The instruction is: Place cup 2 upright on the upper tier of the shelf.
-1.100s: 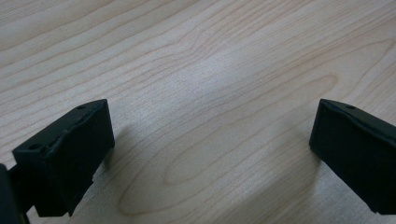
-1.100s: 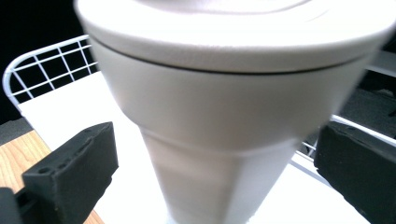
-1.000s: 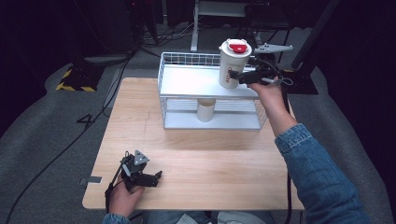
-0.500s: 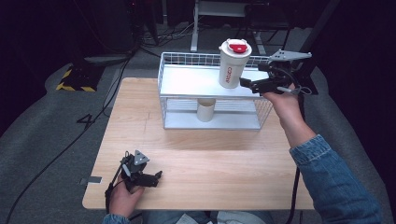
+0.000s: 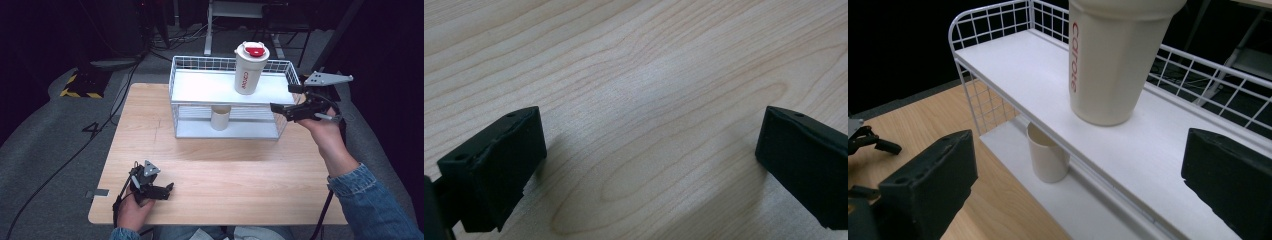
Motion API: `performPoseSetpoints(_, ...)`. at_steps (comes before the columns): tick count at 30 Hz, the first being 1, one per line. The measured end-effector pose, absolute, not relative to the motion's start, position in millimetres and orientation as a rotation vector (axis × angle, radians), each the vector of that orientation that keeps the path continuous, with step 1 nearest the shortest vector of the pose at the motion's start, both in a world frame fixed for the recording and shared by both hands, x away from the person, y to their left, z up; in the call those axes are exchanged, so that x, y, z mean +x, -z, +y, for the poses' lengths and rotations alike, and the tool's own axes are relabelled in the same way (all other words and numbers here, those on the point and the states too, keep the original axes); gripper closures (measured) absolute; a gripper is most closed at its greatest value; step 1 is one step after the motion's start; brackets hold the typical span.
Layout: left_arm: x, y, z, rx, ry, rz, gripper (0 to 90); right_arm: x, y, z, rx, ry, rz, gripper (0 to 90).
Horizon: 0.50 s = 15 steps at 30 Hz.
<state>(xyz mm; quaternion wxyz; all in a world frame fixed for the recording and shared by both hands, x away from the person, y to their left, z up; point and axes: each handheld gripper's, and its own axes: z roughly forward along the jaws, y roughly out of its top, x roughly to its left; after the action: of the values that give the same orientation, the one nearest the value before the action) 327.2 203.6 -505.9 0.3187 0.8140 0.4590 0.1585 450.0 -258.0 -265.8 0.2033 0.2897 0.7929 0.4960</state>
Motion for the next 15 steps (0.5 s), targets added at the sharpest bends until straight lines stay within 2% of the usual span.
performPoseSetpoints(15, 327.5, 506.0, 203.4, 2.139, -0.418, 1.208, 0.3, 414.1, 304.8, -288.5, 0.84, -1.351, 2.259, 4.8)
